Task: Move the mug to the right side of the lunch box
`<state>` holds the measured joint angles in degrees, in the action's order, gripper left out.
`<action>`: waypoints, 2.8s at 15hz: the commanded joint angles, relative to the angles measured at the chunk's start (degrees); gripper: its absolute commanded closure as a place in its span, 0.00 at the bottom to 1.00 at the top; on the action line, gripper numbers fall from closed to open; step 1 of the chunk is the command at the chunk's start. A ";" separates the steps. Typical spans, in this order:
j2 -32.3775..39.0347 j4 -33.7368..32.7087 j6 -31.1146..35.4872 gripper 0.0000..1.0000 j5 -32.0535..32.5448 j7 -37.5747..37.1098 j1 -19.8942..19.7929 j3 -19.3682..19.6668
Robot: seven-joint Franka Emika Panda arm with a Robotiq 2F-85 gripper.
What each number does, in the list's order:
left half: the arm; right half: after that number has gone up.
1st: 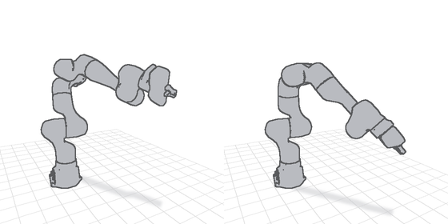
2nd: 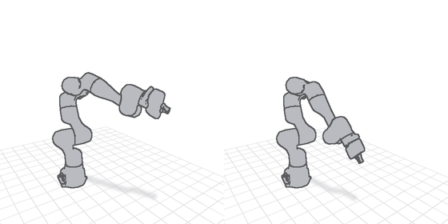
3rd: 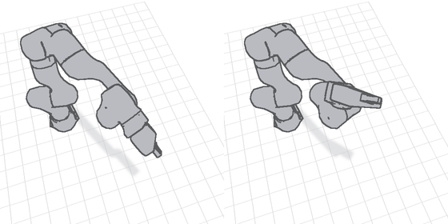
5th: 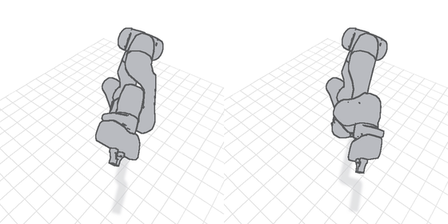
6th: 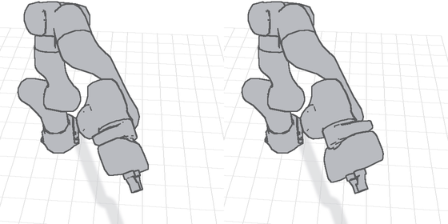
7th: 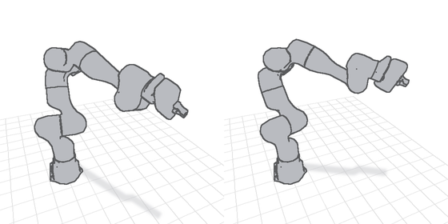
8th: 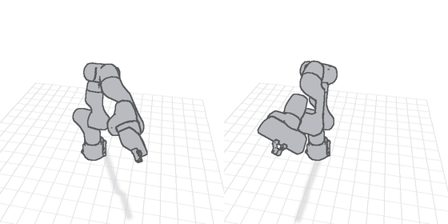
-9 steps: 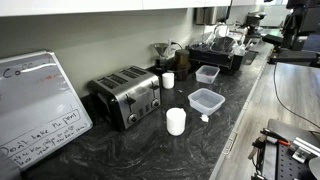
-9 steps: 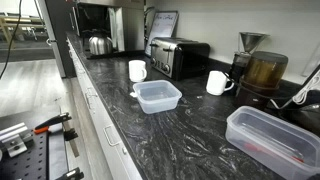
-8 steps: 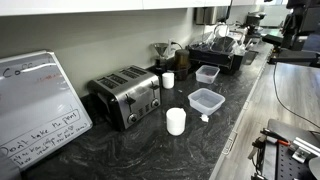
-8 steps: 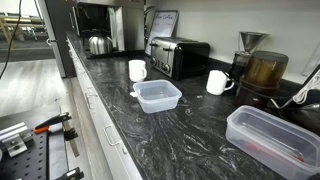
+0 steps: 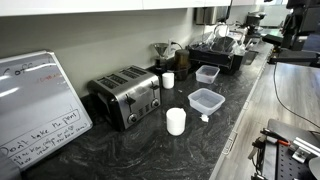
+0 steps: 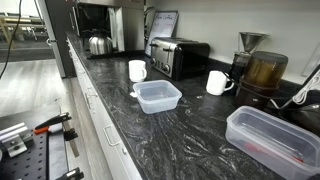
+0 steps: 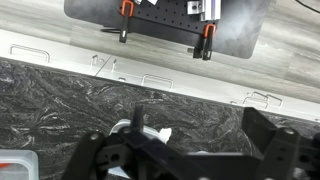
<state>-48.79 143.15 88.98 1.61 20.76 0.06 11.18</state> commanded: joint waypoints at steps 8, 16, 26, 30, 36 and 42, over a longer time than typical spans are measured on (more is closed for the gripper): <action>11.00 0.49 11.79 0.00 6.83 3.65 8.43 -7.77; 26.52 -3.63 25.58 0.00 11.54 21.19 12.46 -7.90; 30.80 -4.08 30.94 0.00 4.46 39.10 13.92 -7.69; 36.32 -4.13 38.77 0.00 -4.62 52.00 15.72 -8.09; 42.53 -4.65 44.68 0.00 -8.41 70.15 14.17 -10.59; 47.19 -4.00 55.22 0.00 -7.45 71.49 12.28 -12.80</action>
<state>-4.55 139.54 139.27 -5.95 90.67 14.60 0.46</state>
